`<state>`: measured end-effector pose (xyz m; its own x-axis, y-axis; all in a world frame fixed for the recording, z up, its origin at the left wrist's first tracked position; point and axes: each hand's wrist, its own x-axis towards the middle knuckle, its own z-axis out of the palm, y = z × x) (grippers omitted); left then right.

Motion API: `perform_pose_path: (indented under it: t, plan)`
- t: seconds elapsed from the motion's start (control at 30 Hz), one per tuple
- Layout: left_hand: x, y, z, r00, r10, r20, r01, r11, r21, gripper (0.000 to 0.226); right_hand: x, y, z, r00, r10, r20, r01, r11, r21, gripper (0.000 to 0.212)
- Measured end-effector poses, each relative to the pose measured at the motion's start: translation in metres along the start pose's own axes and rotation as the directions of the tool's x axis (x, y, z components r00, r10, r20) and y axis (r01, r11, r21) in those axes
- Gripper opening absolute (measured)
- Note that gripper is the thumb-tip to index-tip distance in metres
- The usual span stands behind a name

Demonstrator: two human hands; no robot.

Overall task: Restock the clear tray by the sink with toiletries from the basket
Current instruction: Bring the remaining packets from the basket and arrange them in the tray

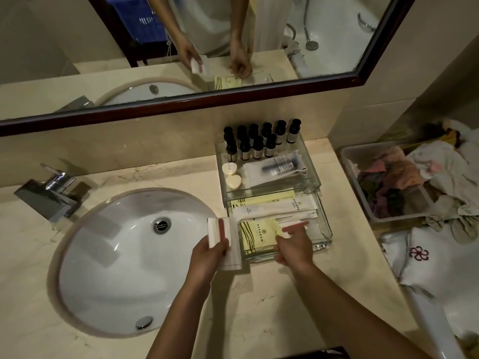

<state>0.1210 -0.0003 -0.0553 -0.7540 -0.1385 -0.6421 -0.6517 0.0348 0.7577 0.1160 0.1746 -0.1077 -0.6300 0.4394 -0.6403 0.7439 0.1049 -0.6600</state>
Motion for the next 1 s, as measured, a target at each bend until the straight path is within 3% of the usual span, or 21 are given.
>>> perform_pose_path:
  t: [0.07,0.17,0.23,0.37,0.47,0.57,0.67,0.87,1.0]
  plan:
    - [0.001,-0.001,0.003,1.000,0.002,0.025,-0.002,1.000,0.011,0.013,-0.006,-0.007,-0.003,1.000,-0.017,0.004,0.017,0.998,0.057,0.010]
    - [0.001,-0.006,0.010,0.997,0.014,0.077,-0.019,0.997,0.068,0.021,-0.021,-0.016,-0.010,0.972,-0.059,0.228,0.012,0.979,0.203,0.003]
    - [0.000,-0.009,0.020,0.980,-0.011,0.200,-0.022,0.986,0.164,0.026,-0.028,-0.016,-0.017,0.942,-0.083,0.326,0.002,0.970,0.241,0.004]
    - [-0.002,-0.004,0.045,0.891,-0.086,0.446,-0.106,0.915,0.389,0.019,-0.023,-0.005,-0.044,0.946,-0.057,0.319,-0.028,0.967,0.253,0.008]
    - [0.005,0.007,0.065,0.907,-0.030,0.419,-0.137,0.921,0.364,0.017,-0.007,0.002,-0.073,0.956,0.024,0.294,-0.125,0.935,0.331,0.010]
    - [0.017,0.019,0.086,0.961,0.046,0.273,-0.115,0.964,0.240,0.021,0.013,0.007,-0.097,0.977,0.114,0.182,-0.183,0.885,0.428,0.011]
    - [0.034,0.021,0.109,0.973,0.104,0.207,-0.161,0.945,0.286,0.018,0.033,0.010,-0.105,0.980,0.163,0.110,-0.195,0.882,0.429,0.010]
    - [0.048,0.014,0.131,0.930,0.249,0.270,-0.364,0.718,0.594,0.021,0.064,0.018,-0.092,0.973,0.224,-0.055,-0.204,0.947,0.249,0.010]
    - [0.052,0.004,0.131,0.874,0.273,0.401,-0.485,0.446,0.752,0.029,0.056,0.018,-0.086,0.982,0.090,-0.168,-0.096,0.995,-0.033,0.009]
